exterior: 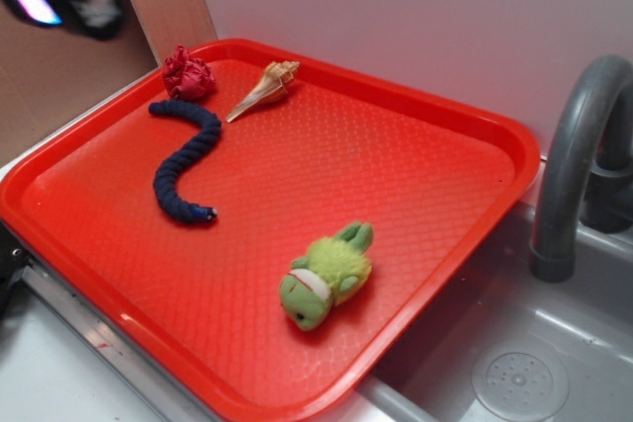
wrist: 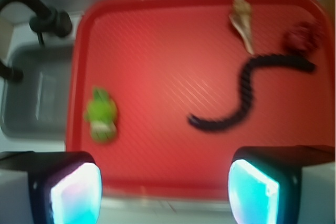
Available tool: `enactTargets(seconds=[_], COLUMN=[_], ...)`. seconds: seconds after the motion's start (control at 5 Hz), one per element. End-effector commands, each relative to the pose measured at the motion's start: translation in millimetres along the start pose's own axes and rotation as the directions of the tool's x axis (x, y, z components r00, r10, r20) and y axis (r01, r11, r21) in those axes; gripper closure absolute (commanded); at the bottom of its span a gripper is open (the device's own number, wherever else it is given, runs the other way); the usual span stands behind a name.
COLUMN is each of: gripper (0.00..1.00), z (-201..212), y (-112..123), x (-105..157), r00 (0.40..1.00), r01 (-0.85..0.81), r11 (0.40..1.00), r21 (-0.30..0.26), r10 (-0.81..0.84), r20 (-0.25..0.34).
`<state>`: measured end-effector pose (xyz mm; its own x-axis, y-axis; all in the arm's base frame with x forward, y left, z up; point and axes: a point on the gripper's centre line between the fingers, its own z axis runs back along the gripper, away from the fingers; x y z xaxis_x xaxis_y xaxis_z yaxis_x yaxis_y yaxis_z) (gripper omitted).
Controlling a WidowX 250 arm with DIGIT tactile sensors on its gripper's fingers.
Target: Grab the green animal.
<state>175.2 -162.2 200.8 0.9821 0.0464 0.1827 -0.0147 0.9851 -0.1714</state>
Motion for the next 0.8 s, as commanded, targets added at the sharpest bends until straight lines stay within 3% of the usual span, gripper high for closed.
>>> enactTargets(seconds=[0.0, 0.2, 0.6], gripper=[0.00, 0.00, 0.00], z=[-79.0, -115.0, -156.1], y=[-48.8, -65.3, -87.0], x=[34.0, 22.6, -2.6], r00=[0.995, 0.995, 0.989], r01=[0.092, 0.090, 0.102], r11=[0.994, 0.988, 0.978], r21=[-0.055, -0.124, -0.183], r10=[-0.091, -0.093, -0.119], r20=[0.029, -0.019, -0.086])
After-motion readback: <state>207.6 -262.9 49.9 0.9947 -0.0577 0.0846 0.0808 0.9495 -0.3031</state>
